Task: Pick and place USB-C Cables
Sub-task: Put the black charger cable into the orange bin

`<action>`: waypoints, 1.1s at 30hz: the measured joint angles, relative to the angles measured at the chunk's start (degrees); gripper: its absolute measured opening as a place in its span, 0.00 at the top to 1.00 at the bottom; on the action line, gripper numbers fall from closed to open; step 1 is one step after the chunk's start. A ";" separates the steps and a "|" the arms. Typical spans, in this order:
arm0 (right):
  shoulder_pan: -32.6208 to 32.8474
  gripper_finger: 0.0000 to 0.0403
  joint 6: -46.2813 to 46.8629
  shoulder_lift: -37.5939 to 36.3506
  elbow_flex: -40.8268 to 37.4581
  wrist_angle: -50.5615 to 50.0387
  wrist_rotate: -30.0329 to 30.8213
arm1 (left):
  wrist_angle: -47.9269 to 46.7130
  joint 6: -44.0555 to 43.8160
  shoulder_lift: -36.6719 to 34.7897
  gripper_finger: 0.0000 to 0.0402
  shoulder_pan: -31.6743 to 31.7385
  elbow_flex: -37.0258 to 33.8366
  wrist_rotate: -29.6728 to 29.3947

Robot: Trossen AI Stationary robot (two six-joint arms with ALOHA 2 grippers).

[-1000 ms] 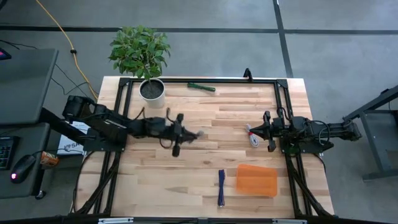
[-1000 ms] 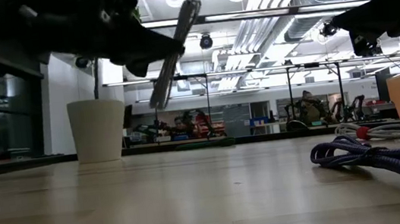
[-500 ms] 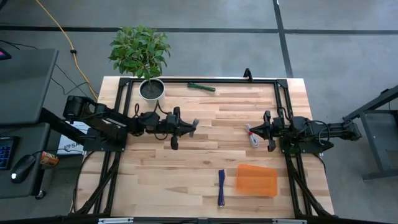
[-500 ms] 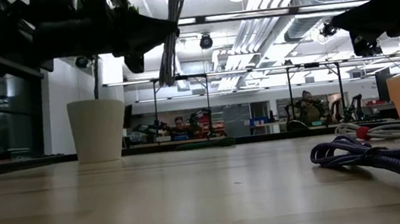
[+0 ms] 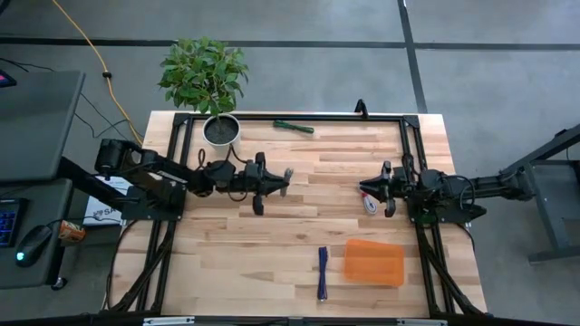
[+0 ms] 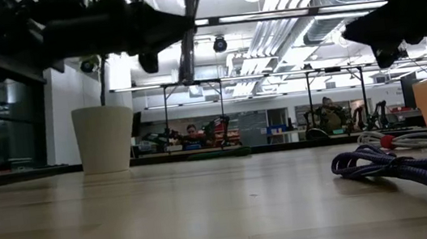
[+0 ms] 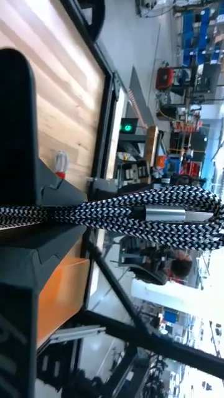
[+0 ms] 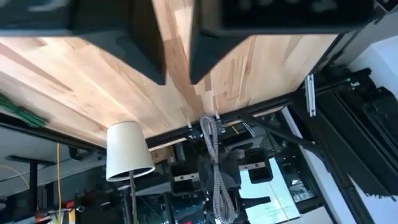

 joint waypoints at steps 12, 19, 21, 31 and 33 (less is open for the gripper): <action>0.00 0.31 -1.64 24.21 0.01 24.06 2.62 | 0.49 0.42 20.05 1.00 0.27 19.89 4.12; 0.00 0.29 -2.30 38.77 0.01 39.18 3.37 | 3.15 0.44 24.38 1.00 0.27 25.75 5.11; -0.04 0.29 -2.15 42.96 0.43 41.87 3.53 | 3.26 0.44 24.39 1.00 0.24 26.15 5.11; -0.11 0.29 -7.17 62.73 14.35 44.22 -3.09 | 3.09 0.73 24.42 1.00 0.24 26.19 5.11; -0.11 0.29 -7.88 64.67 16.37 44.24 -4.70 | 2.86 1.48 24.42 1.00 0.24 26.19 5.12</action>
